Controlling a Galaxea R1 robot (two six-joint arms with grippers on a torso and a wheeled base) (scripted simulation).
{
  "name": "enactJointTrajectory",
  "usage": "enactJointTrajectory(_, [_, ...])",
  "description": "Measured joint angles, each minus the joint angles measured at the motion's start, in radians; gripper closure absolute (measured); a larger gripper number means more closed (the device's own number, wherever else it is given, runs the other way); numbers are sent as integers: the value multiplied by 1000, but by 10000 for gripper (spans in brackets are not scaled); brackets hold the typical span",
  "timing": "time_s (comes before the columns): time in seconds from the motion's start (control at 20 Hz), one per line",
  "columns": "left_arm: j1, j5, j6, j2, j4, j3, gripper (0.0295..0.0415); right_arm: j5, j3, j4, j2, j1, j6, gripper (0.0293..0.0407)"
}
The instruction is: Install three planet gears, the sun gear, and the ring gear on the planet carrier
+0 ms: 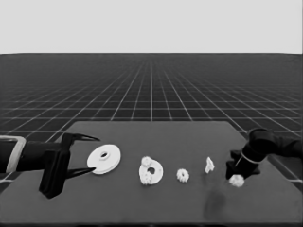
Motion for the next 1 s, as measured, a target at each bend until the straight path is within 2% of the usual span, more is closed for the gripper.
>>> enactJointTrajectory(0.2, [0, 0, 0, 0, 0, 0, 326, -6, 1, 8, -1, 9, 0, 388])
enactJointTrajectory(0.25, [0, 0, 0, 0, 0, 0, 326, -89, 22, -20, 187, 33, 358, 387])
enactJointTrajectory(0.3, [0, 0, 0, 0, 0, 0, 326, -125, -54, -10, 495, 46, 513, 387])
enactJointTrajectory(0.35, [0, 0, 0, 0, 0, 0, 326, -123, -195, 1, 687, 50, 519, 387])
enactJointTrajectory(0.45, [0, 0, 0, 0, 0, 0, 326, -109, -393, 12, 853, 53, 458, 387])
enactJointTrajectory(0.7, [0, 0, 0, 0, 0, 0, 326, -99, -518, 17, 931, 52, 406, 388])
enactJointTrajectory(0.8, [0, 0, 0, 0, 0, 0, 326, -67, -580, -81, 949, -51, 369, 388])
enactJointTrajectory(1.0, [0, 0, 0, 0, 0, 0, 326, -46, -624, -122, 963, -96, 344, 388])
